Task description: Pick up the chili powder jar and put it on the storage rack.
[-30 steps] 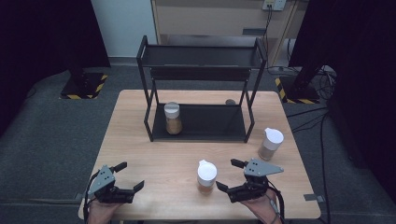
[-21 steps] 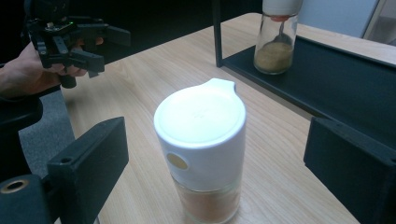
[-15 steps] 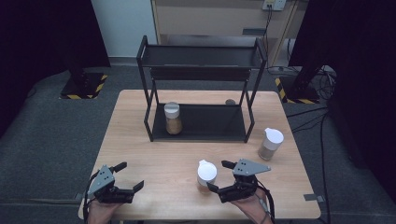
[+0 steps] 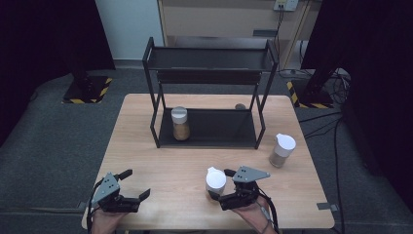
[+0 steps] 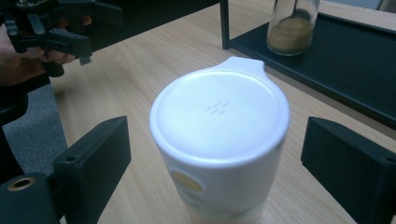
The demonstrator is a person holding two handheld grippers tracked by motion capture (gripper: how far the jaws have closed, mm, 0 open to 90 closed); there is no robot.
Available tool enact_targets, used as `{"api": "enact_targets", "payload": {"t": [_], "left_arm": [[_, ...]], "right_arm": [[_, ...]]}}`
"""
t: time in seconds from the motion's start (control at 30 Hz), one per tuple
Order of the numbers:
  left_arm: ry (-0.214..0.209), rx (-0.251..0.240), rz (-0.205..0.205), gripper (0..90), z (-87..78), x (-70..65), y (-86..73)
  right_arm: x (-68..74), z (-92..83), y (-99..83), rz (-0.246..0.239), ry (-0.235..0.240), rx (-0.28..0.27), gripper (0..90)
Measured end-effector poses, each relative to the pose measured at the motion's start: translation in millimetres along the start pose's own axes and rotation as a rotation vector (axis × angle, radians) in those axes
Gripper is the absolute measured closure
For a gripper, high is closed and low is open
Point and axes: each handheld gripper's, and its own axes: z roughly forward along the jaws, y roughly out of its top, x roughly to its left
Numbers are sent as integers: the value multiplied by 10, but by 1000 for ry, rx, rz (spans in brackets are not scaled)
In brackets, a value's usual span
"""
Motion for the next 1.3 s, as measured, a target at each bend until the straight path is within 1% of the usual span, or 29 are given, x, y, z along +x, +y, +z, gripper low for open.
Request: {"api": "enact_targets", "payload": {"t": [0.03, 0.17, 0.33, 0.37, 0.43, 0.47, 0.53, 0.63, 0.73, 1.03, 1.07, 1.17, 1.3], "left_arm": [[0, 0, 0, 2, -1, 0, 0], [-1, 0, 1, 2, 0, 0, 0], [-2, -1, 0, 2, -1, 2, -1], [-1, -1, 0, 2, -1, 0, -1], [-1, -1, 1, 2, -1, 0, -1], [-1, -1, 1, 2, -1, 0, -1], [-1, -1, 1, 2, -1, 1, -2], [-1, -1, 1, 2, -1, 1, -2], [-2, -1, 0, 3, -2, 3, -2], [-3, -3, 0, 3, -3, 5, -4], [-3, -2, 0, 3, -4, 6, -4], [-3, -3, -1, 3, -3, 7, -5], [-3, -3, -1, 3, -5, 6, -5]], "right_arm": [[-2, 40, 4, 4, 0, 5, 100], [-12, 112, -6, 10, -2, 15, 122], [-9, 155, -30, 10, -5, 10, 156], [-8, 173, -38, 11, -4, 11, 178], [-2, 187, -45, 12, -10, 13, 181], [-2, 198, -69, 18, -12, 7, 200], [15, 204, -81, 12, -21, 4, 215], [19, 201, -97, 10, -22, -2, 259], [39, 200, -108, 3, -28, -8, 275], [85, 194, -109, -17, -47, -11, 291], [123, 179, -100, -37, -68, -16, 304], [89, 175, -77, -27, -53, -10, 305], [95, 178, -75, -27, -54, -10, 307]]}}
